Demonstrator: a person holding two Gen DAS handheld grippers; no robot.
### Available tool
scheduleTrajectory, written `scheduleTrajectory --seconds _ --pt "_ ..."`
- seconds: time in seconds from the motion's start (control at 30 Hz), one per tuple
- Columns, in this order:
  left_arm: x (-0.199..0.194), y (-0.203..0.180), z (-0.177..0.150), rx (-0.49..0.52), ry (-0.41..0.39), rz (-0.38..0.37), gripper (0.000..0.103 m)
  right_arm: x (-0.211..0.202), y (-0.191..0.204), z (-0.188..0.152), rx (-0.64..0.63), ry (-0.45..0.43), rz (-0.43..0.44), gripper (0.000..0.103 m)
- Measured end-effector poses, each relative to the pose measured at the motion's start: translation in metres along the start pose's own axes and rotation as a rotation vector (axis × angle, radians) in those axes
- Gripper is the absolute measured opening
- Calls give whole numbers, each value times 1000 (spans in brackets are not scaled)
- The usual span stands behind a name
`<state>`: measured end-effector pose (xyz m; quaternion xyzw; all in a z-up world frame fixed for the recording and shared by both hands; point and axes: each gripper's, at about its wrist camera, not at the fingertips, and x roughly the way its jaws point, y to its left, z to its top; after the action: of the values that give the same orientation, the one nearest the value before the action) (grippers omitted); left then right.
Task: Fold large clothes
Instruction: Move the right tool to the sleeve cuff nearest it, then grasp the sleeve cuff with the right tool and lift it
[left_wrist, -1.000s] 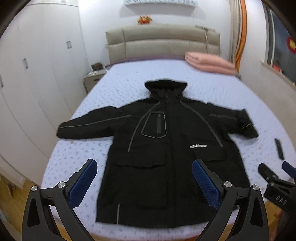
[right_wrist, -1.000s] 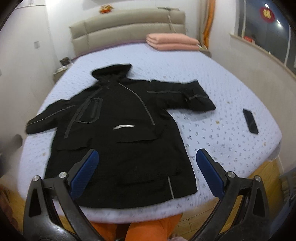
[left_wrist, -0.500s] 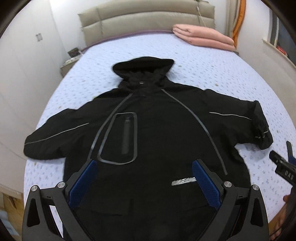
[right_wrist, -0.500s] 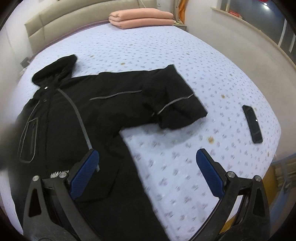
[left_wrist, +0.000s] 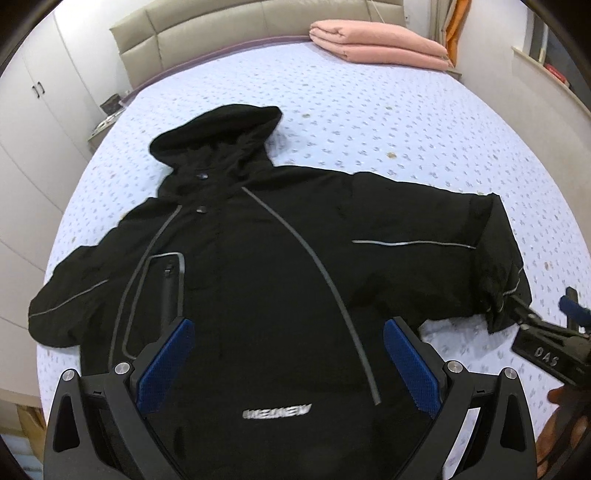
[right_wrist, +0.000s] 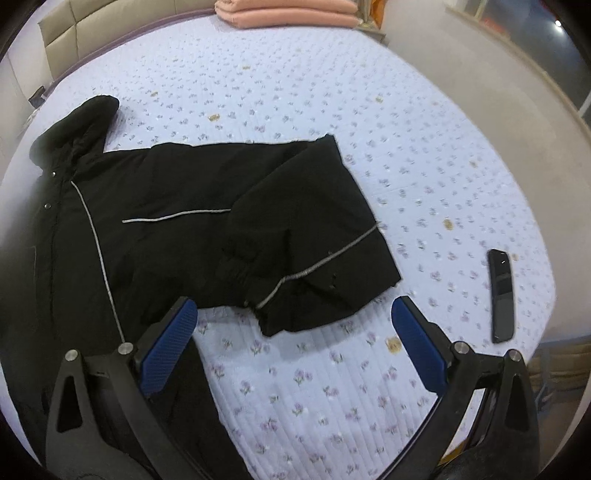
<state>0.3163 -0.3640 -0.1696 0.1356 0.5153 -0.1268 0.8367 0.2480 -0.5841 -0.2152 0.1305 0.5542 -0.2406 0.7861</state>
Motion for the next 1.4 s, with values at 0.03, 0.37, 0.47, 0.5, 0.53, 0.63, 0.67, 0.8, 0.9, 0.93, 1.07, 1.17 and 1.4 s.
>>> scheduleTrajectory --seconds 0.03,0.37,0.47,0.5,0.53,0.63,0.67,0.8,0.9,0.93,1.07,1.17,1.4 --pt "4 -5 1 -2 6 0 102 6 -1 2 -6 11 6 103" --pt "41 -52 6 -17 100 41 102 59 -7 18 -23 105 198 96" --pt "50 -66 12 -23 112 40 102 68 -1 22 -65 116 207 83" --pt "53 -70 14 -21 114 39 102 72 0 25 -78 133 214 78" --pt "55 -75 15 -18 117 37 102 73 -1 27 -81 138 224 68" --pt "64 -90 20 3 133 14 102 67 -6 30 -109 124 268 21" --pt "67 -95 22 14 133 4 102 63 -10 31 -113 124 311 15" --pt "73 -118 27 61 129 -29 102 54 -36 39 -80 124 366 11" --pt "76 -132 30 87 124 -30 102 39 -63 50 -55 69 379 8" --pt "76 -135 30 92 124 -32 102 33 -69 52 -58 52 378 8" --pt "77 -143 35 104 124 -30 102 24 -86 60 -75 15 364 8" --pt "77 -146 37 103 124 -28 102 26 -94 59 -52 31 410 21" --pt "78 -133 32 85 131 2 102 30 -81 29 -93 88 461 69"
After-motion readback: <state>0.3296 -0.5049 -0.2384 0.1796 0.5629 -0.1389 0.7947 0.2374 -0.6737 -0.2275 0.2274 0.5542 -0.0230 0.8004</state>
